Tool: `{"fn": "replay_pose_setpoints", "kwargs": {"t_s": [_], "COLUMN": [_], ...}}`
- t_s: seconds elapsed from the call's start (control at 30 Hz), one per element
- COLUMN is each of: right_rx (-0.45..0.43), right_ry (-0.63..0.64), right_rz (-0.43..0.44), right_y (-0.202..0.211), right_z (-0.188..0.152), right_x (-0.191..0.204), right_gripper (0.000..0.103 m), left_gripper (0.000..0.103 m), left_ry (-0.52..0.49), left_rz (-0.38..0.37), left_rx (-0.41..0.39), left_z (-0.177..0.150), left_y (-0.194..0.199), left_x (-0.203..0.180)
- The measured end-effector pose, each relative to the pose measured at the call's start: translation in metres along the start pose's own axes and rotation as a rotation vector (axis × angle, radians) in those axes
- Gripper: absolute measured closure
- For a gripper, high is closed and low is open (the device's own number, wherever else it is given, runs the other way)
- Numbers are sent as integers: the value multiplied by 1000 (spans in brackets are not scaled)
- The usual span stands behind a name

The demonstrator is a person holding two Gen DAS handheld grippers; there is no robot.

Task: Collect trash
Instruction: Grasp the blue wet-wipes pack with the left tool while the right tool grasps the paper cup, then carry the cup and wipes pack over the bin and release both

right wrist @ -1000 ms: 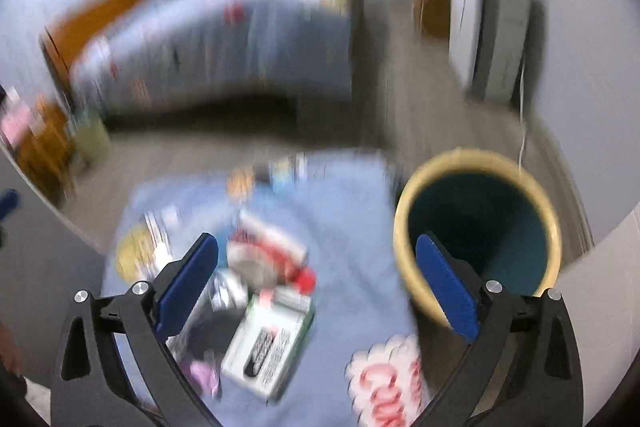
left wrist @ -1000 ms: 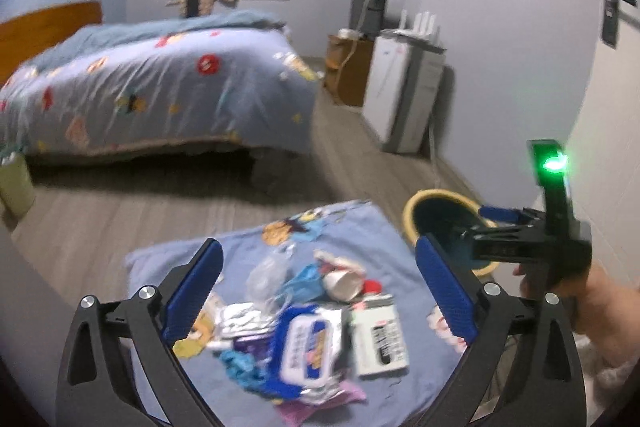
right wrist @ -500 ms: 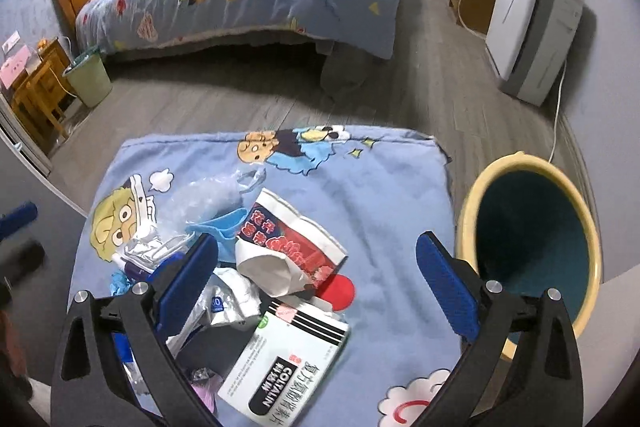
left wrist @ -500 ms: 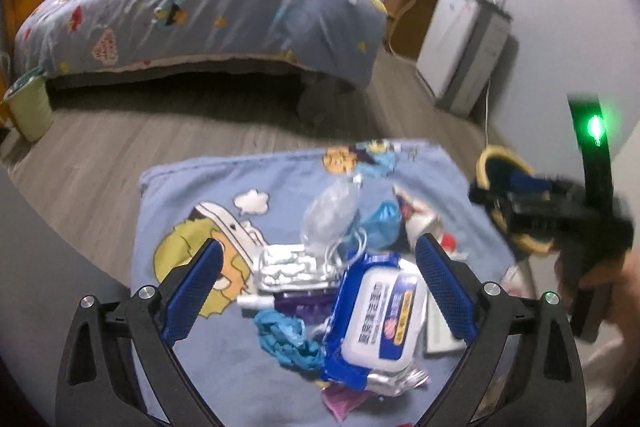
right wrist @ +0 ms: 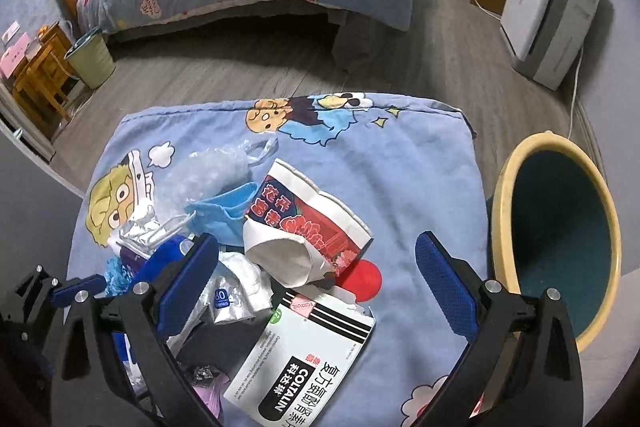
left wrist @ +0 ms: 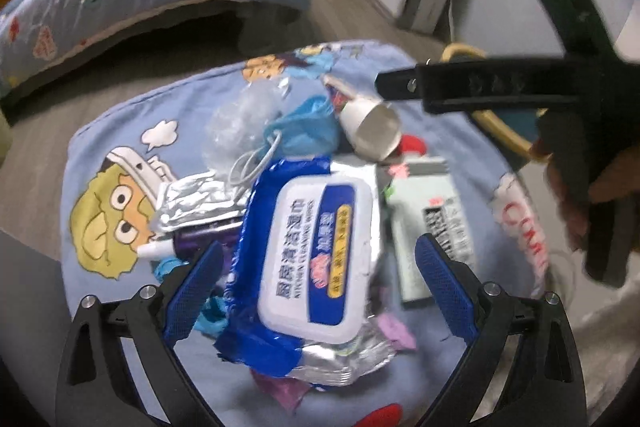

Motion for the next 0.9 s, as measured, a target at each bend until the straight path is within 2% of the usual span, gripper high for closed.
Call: {"fn": "replay_pose_setpoints", "kwargs": {"t_s": [0.1, 0.17, 0.3, 0.33, 0.37, 0.5, 0.63, 0.73, 0.9], "right_rx": [18, 34, 85, 102, 121, 117, 82, 59, -46], "right_ry": [13, 36, 82, 93, 99, 87, 79, 64, -14], "right_rz": [22, 14, 5, -1, 6, 36, 43, 47, 59], "right_y": [-10, -19, -39, -43, -46, -38, -17, 3, 54], "right_z": [0, 0, -5, -6, -8, -8, -3, 0, 12], "right_x": [6, 10, 15, 16, 15, 13, 13, 10, -12], "right_gripper": [7, 13, 20, 33, 48, 48, 48, 48, 48], "left_gripper": [7, 7, 9, 10, 18, 21, 23, 23, 23], "left_ry": [41, 85, 75, 72, 65, 13, 20, 14, -3], "left_rz": [15, -29, -68, -80, -86, -87, -99, -105, -96], "left_rx": [53, 62, 100, 118, 128, 139, 126, 96, 6], "left_z": [-5, -6, -8, -9, -11, -10, -8, -6, 0], "left_y": [-12, -15, -24, -27, -28, -27, -18, -6, 26], "left_x": [11, 18, 16, 14, 13, 3, 1, -2, -7]}}
Point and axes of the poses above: each gripper's, at about its wrist camera, not at the fingertips, and y roughly against the way its jaws point, x to its left, z to its top, the point moved 3 cm from there along -y, roughly the way its jaws point, and after that the axes turned 2 degrees about z, right-handed, at the moved point
